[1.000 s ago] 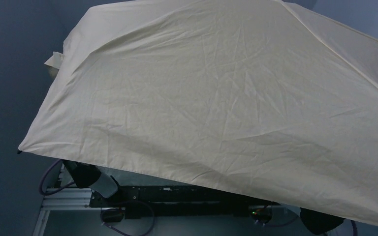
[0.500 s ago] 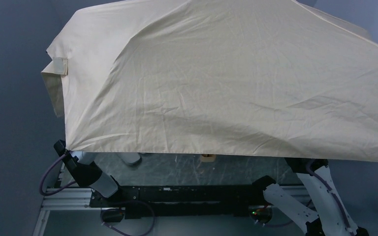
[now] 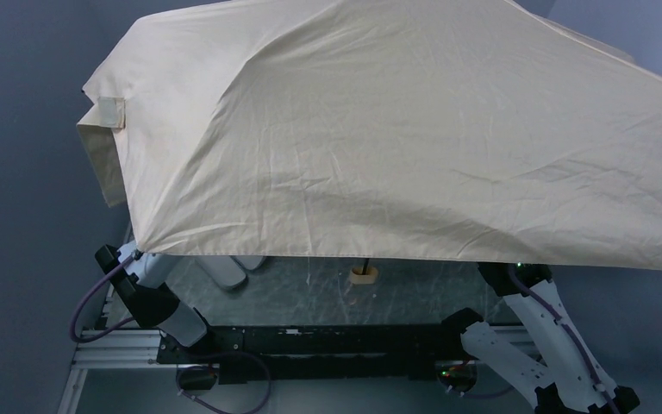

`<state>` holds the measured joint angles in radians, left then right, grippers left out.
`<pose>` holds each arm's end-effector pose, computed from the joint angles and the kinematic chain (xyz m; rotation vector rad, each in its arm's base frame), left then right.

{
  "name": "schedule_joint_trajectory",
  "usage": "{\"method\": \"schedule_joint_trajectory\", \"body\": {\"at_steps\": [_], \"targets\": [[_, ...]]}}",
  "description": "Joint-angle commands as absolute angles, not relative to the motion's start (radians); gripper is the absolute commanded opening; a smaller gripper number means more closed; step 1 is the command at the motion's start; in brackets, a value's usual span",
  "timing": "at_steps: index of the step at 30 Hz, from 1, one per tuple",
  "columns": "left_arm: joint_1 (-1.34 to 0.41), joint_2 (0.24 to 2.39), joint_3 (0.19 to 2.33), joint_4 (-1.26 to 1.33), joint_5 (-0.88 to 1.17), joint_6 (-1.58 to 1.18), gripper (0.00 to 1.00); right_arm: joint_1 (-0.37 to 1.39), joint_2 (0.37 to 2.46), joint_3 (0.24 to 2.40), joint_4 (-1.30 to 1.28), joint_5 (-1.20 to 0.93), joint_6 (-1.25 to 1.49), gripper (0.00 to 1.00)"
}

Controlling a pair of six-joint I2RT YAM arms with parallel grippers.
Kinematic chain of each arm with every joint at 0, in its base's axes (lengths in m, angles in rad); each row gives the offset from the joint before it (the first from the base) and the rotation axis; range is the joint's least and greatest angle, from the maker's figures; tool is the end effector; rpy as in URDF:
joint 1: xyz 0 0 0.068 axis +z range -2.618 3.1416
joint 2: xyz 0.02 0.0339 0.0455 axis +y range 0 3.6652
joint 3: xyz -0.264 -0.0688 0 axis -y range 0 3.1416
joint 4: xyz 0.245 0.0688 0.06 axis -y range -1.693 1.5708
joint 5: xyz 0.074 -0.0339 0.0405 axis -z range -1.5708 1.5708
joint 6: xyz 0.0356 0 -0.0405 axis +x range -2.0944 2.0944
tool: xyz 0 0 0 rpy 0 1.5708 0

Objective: Open the umbrella

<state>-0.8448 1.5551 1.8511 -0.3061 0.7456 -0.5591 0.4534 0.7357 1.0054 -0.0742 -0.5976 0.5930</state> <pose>0.2029 -0.2650 0.5053 0.9084 1.6155 -1.6210 0.1224 0.0819 0.4339 -0.4377 1.4722 1.2585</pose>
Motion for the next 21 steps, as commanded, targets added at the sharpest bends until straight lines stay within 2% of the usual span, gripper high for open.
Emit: {"method": "schedule_joint_trajectory", "body": {"at_steps": [1, 5, 12, 16, 18, 21], "targets": [[-0.845, 1.540, 1.908, -0.224, 0.739, -0.528, 0.00, 0.456, 0.727, 0.996, -0.010, -0.615, 0.624, 0.36], [-0.846, 1.547, 1.914, -0.223, 0.729, -0.524, 0.00, 0.456, 0.740, 0.983, -0.005, -0.637, 0.662, 0.35], [-0.851, 1.567, 1.923, -0.231, 0.707, -0.517, 0.00, 0.456, 0.748, 0.958, 0.044, -0.651, 0.699, 0.28], [-0.862, 1.576, 1.931, -0.235, 0.693, -0.508, 0.00, 0.456, 0.751, 0.959, 0.063, -0.653, 0.704, 0.16], [-0.866, 1.580, 1.938, -0.240, 0.691, -0.505, 0.00, 0.457, 0.752, 0.962, 0.060, -0.653, 0.703, 0.02], [-0.872, 1.587, 1.955, -0.262, 0.677, -0.490, 0.00, 0.457, 0.741, 0.958, 0.054, -0.643, 0.699, 0.00]]}}
